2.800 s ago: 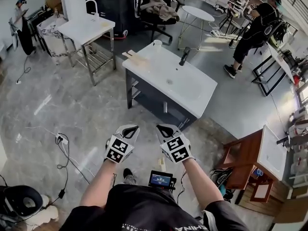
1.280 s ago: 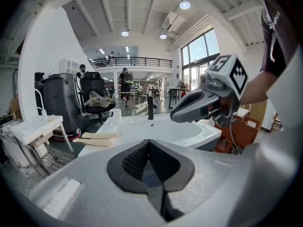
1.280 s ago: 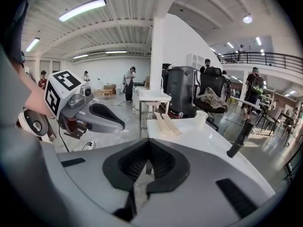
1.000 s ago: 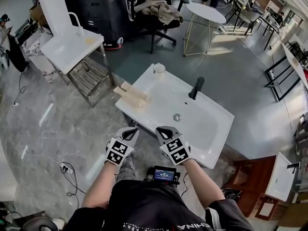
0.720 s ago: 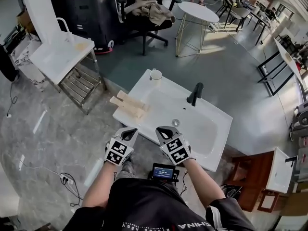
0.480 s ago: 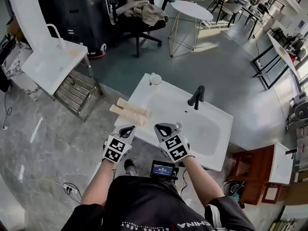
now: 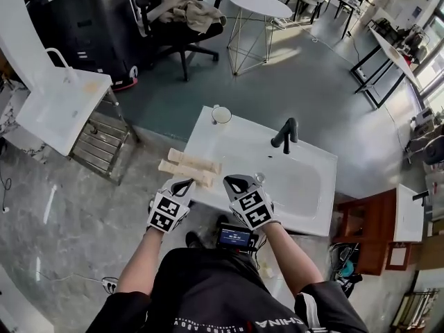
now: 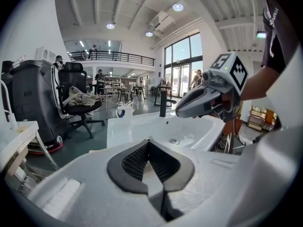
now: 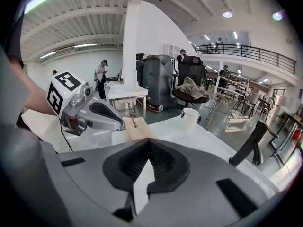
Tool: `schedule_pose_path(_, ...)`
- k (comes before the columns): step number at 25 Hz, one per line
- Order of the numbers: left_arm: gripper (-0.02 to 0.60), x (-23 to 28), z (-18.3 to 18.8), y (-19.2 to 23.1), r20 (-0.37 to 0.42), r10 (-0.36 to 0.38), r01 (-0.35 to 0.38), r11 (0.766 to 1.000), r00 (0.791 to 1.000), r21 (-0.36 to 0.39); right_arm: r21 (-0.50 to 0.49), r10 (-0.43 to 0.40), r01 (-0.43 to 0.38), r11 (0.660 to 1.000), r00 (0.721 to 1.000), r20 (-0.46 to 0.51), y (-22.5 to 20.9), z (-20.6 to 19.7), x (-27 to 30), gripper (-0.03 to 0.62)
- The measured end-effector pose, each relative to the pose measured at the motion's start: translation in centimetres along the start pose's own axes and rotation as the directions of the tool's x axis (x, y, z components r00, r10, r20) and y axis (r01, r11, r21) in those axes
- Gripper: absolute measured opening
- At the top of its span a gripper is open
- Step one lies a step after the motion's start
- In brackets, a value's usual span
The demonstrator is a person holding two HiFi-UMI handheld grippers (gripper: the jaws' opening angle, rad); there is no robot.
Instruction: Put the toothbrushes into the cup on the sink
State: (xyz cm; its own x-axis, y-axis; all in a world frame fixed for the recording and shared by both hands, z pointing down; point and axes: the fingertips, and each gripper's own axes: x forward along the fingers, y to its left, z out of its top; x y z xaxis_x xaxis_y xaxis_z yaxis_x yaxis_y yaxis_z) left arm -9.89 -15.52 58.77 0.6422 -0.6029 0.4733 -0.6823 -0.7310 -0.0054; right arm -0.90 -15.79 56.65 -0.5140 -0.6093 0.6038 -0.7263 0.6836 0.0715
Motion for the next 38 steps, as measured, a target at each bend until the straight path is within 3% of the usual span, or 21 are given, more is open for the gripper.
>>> schedule_pose_path(12, -0.003, 1.7, 0.7, 1.0, -0.013, -0.021, 0.020, 1.000, 1.000, -0.016, 0.058, 0.010, -0.008, 0.998, 0.999, -0.037, -1.7, -0.5, 2.2, 0.009)
schedule_pose_path(22, -0.003, 4.0, 0.5, 1.1, -0.049, -0.024, 0.023, 0.999, 0.999, -0.029, 0.200, 0.045, -0.031, 0.979, 0.997, -0.069, -4.1, -2.7, 5.1, 0.009)
schedule_pose_path(34, -0.003, 5.6, -1.0, 1.0, -0.090, -0.028, 0.022, 0.997, 0.995, -0.071, 0.427, 0.217, -0.161, 0.890, 0.972, -0.085, -4.8, -6.3, 10.2, 0.148)
schedule_pose_path(38, -0.003, 5.6, -1.8, 1.5, -0.100, -0.019, 0.011, 0.996, 0.995, -0.088, 0.494, 0.276, -0.209, 0.844, 0.959, -0.065, -4.7, -6.8, 11.4, 0.175)
